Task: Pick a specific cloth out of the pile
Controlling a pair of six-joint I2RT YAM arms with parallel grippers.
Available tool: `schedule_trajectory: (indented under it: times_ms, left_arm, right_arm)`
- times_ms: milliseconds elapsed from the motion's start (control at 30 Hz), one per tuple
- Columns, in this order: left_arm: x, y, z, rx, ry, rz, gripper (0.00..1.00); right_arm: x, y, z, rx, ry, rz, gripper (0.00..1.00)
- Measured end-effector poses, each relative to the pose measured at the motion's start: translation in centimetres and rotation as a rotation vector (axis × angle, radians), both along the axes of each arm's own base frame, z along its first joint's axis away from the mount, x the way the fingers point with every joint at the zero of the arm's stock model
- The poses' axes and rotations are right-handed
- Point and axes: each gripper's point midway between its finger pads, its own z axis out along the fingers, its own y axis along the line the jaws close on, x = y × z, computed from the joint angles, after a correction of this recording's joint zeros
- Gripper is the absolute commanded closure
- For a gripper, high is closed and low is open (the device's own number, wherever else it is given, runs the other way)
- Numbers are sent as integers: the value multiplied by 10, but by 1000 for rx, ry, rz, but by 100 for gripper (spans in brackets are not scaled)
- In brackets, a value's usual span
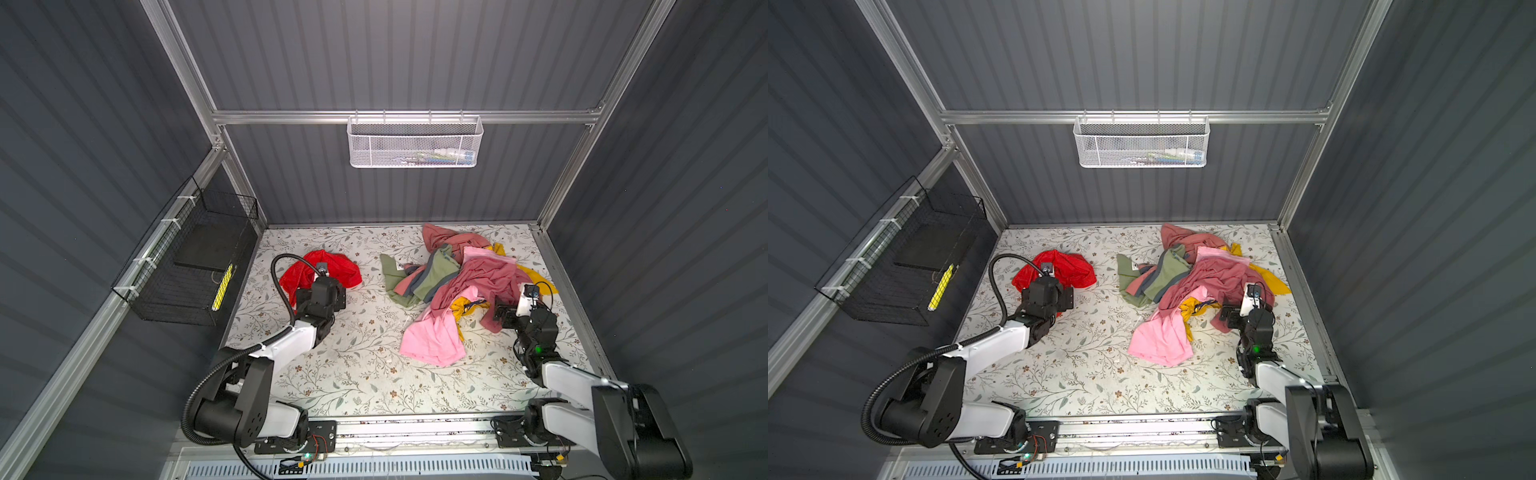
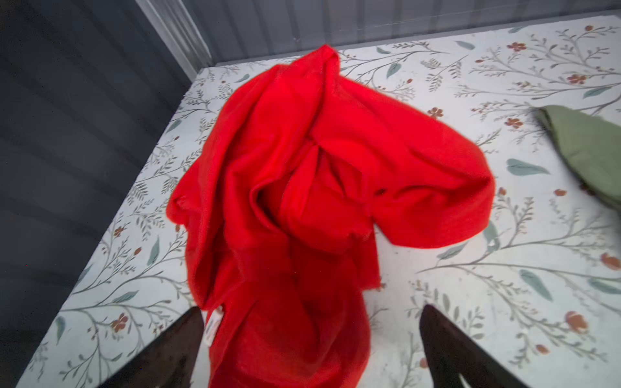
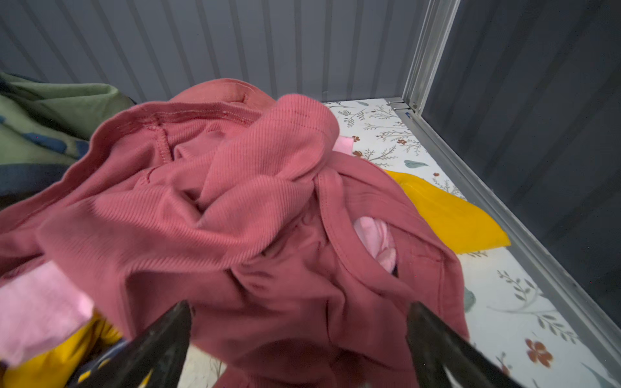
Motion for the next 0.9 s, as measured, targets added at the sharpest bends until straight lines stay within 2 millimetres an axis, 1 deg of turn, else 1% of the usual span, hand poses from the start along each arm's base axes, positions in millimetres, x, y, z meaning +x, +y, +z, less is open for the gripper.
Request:
schedule_trajectory:
  times_ms: [67, 133, 167, 233, 267, 333, 367, 467, 500, 600, 700, 900]
  left_arm:
    - [-3, 8, -3, 15, -26, 22, 0]
    - [-3, 16, -4, 26, -62, 46, 0]
    - [-1, 20, -4, 30, -83, 60, 0]
    - [3, 27, -7, 35, -114, 78, 0]
    - [5, 33, -12, 37, -126, 89, 0]
    - [6, 43, -27, 36, -136, 102, 0]
    - [7, 47, -39, 31, -132, 101, 0]
    - [6, 53, -69, 17, -88, 77, 1]
    - [7, 52, -72, 1, -80, 60, 0]
    - [20, 52, -62, -26, -107, 39, 0]
    - [34, 51, -47, -45, -156, 35, 0]
    - [37, 49, -45, -53, -160, 26, 0]
  right_arm:
    - [15, 0, 5, -11, 0, 7, 1]
    - [30, -2, 12, -12, -40, 5, 1]
    - [35, -6, 10, -7, -51, -3, 1]
    - [34, -15, -4, 3, -11, -24, 1]
    - [33, -19, -7, 9, -5, -33, 1]
    - [34, -23, -4, 20, -19, -44, 1]
    - [34, -24, -4, 25, -16, -47, 1]
    - [36, -25, -1, 32, -26, -44, 1]
    - [36, -24, -1, 34, -26, -43, 1]
    - [37, -24, 0, 38, -29, -39, 1]
    - [37, -23, 0, 39, -30, -35, 1]
    - [37, -22, 0, 40, -29, -32, 1]
